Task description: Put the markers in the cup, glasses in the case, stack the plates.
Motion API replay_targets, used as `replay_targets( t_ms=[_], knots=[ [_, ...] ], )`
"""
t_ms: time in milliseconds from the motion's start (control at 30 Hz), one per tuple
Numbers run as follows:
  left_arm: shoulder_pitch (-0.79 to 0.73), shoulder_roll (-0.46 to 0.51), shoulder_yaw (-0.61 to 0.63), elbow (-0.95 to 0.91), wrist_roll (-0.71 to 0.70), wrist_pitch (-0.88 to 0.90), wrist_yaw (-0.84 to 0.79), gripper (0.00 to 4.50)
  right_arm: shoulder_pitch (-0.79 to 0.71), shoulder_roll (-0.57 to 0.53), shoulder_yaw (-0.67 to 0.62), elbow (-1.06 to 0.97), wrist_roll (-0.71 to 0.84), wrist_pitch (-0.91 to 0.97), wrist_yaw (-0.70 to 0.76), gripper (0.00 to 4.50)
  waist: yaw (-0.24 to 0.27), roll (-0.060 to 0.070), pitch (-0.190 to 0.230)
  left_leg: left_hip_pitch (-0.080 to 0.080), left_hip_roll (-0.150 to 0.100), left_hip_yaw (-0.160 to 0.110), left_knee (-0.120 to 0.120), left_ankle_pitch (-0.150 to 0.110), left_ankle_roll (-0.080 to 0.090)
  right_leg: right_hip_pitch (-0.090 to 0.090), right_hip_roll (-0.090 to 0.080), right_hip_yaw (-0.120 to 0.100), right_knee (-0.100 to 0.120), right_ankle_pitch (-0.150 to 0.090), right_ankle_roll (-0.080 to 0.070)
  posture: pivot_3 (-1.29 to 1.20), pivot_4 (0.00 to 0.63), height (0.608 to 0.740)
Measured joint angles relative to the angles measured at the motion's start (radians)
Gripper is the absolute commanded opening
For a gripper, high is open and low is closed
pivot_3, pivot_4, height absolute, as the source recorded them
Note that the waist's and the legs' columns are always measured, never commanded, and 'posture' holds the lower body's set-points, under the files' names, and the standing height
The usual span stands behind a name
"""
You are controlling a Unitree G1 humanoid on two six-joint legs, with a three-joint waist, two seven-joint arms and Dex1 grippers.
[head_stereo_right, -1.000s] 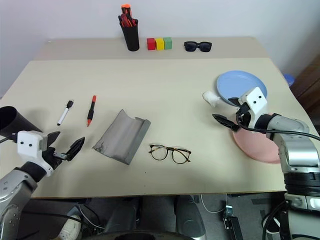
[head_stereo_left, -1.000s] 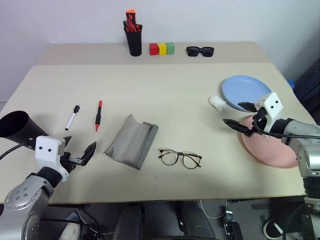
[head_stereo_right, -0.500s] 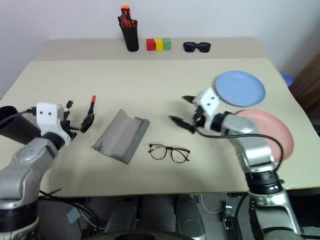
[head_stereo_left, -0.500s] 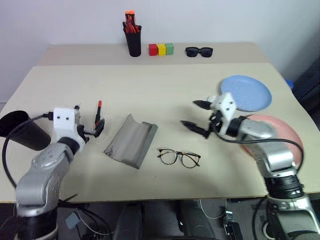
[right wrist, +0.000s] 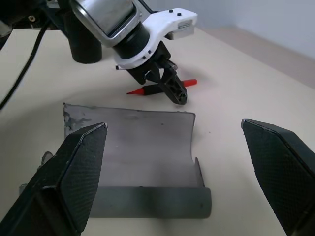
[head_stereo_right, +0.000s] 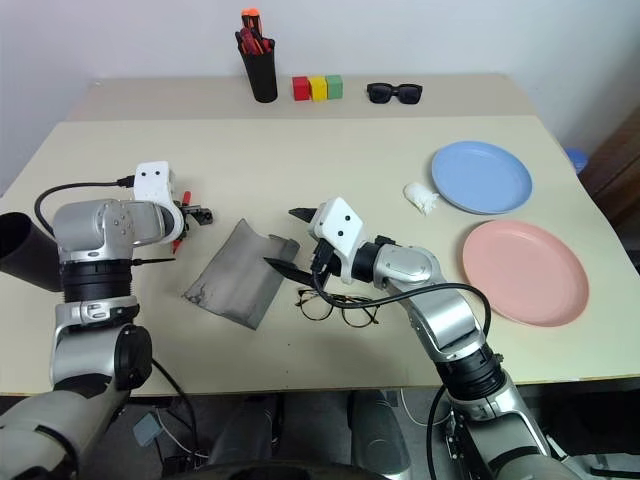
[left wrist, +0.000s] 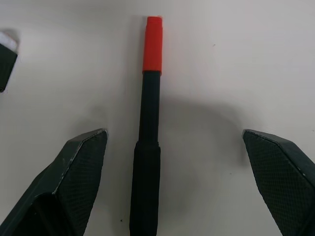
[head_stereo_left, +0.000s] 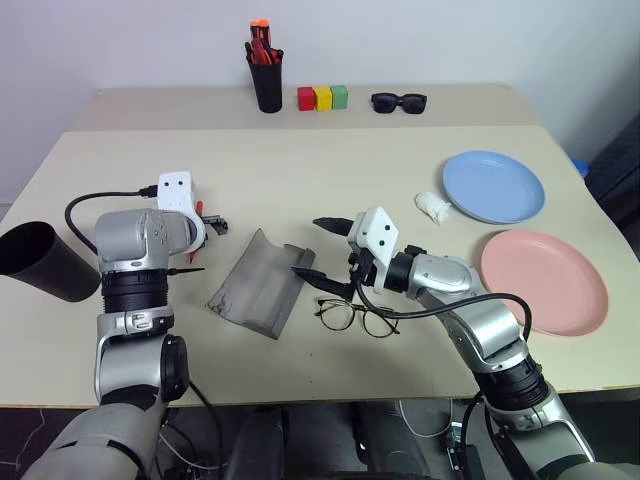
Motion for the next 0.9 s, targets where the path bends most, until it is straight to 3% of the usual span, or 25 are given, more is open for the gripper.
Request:
replay_targets(
  t_ms=[133, 267, 300, 467, 567, 700, 800, 900],
  knots=[
    [0.001, 0.005, 0.006, 0.000, 0.020, 0.011, -0.005, 2.25, 0.000, -0.001, 0.000, 0.000, 0.000, 0.000, 0.000, 4.50, 0.002, 0.000, 0.000, 0.000, 0.000, 0.000, 0.000, 0.000, 0.000, 0.000, 0.000, 0.000, 0.000, 0.000, 0.000, 0.00, 0.150, 0.740],
    [0.005, 0.008, 0.010, -0.017, 0.029, 0.029, -0.010, 0.18, 0.000, 0.000, 0.000, 0.000, 0.000, 0.001, -0.001, 4.50, 0.002, 0.000, 0.000, 0.000, 0.000, 0.000, 0.000, 0.000, -0.001, 0.000, 0.000, 0.000, 0.000, 0.000, 0.000, 0.00, 0.150, 0.740],
    [0.007, 0.008, 0.011, -0.022, 0.031, 0.032, -0.011, 0.03, 0.000, 0.000, 0.000, 0.000, 0.000, 0.001, -0.002, 4.50, 0.002, 0.000, 0.000, 0.000, 0.000, 0.000, 0.000, 0.000, -0.001, 0.000, 0.000, 0.000, 0.000, 0.000, 0.000, 0.00, 0.150, 0.740],
    [0.066, -0.001, 0.014, -0.080, 0.044, -0.060, -0.017, 0.03, -0.001, 0.001, 0.000, 0.000, 0.000, 0.002, -0.002, 4.50, 0.001, 0.000, 0.000, 0.000, 0.000, 0.000, 0.000, 0.001, -0.001, 0.000, 0.000, 0.000, 0.000, 0.000, 0.000, 0.00, 0.150, 0.740],
    [0.161, -0.018, 0.039, -0.201, 0.065, -0.398, -0.022, 0.03, -0.006, 0.002, 0.001, 0.000, -0.002, 0.002, -0.002, 4.50, 0.003, -0.001, 0.001, -0.003, 0.000, 0.000, -0.001, 0.002, -0.005, -0.003, -0.001, 0.000, 0.000, 0.000, -0.001, 0.00, 0.150, 0.740],
    [0.256, 0.024, 0.232, -0.457, 0.077, -0.744, 0.019, 0.03, -0.012, 0.004, 0.004, 0.001, -0.002, 0.001, 0.006, 4.50, -0.003, -0.001, 0.000, -0.008, 0.001, 0.003, -0.001, 0.003, -0.006, -0.011, -0.002, 0.003, 0.000, 0.002, -0.002, 0.00, 0.150, 0.740],
    [0.366, 0.085, 0.330, -0.557, 0.127, -0.865, 0.039, 0.03, -0.015, 0.003, 0.003, 0.007, -0.001, 0.000, 0.015, 4.50, 0.007, 0.001, -0.001, -0.007, 0.000, 0.003, -0.001, 0.003, -0.006, -0.009, -0.001, 0.002, 0.001, 0.001, -0.002, 0.00, 0.150, 0.740],
    [0.489, 0.091, 0.344, -0.551, 0.166, -0.918, 0.038, 0.03, -0.027, 0.014, 0.012, 0.013, 0.001, -0.003, 0.030, 4.50, 0.022, 0.000, -0.001, -0.007, 0.000, 0.002, 0.002, 0.003, -0.006, -0.005, -0.001, 0.001, -0.001, 0.001, -0.002, 0.00, 0.150, 0.740]
  ],
)
